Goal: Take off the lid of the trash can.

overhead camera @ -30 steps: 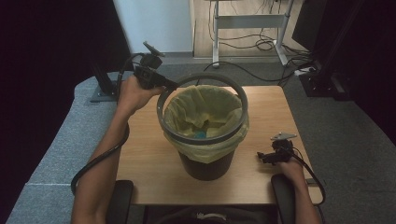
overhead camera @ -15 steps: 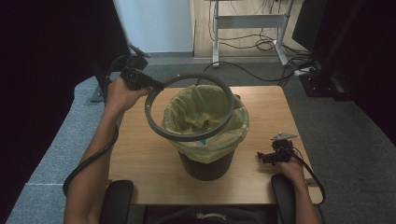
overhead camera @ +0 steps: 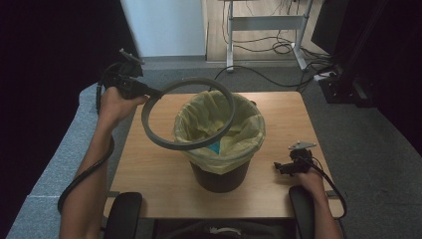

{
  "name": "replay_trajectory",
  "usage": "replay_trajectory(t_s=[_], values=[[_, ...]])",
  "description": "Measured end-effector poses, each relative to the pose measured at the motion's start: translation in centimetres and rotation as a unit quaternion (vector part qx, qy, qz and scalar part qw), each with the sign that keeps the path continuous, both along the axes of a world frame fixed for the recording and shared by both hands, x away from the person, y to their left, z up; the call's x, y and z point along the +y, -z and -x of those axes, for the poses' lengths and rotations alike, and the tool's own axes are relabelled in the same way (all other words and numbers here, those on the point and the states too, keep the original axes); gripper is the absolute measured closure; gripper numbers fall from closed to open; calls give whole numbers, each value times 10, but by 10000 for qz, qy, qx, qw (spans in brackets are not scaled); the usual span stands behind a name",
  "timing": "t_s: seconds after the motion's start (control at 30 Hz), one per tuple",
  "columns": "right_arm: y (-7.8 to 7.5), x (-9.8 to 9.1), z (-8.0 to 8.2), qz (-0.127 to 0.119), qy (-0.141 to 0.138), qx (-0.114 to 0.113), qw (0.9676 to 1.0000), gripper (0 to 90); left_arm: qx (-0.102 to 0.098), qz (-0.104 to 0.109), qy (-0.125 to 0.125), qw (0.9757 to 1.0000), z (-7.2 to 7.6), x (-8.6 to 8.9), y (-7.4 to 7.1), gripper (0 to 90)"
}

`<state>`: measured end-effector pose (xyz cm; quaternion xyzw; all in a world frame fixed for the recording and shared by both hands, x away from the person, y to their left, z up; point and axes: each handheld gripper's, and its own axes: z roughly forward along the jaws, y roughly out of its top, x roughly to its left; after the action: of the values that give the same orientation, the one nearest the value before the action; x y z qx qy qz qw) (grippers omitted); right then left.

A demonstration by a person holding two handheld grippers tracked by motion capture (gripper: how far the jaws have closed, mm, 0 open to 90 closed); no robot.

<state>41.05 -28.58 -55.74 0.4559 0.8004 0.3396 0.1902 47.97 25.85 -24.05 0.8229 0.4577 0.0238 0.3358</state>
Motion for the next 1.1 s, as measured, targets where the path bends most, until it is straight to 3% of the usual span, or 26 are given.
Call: replay_trajectory(t_s=[0.77,1.1], values=[[0,0,0,0,0,-1,10000,0,79,149,-550,9983,14,62,9,787],[0,0,0,0,1,0,10000,0,99,91,-812,9966,18,87,16,787]])
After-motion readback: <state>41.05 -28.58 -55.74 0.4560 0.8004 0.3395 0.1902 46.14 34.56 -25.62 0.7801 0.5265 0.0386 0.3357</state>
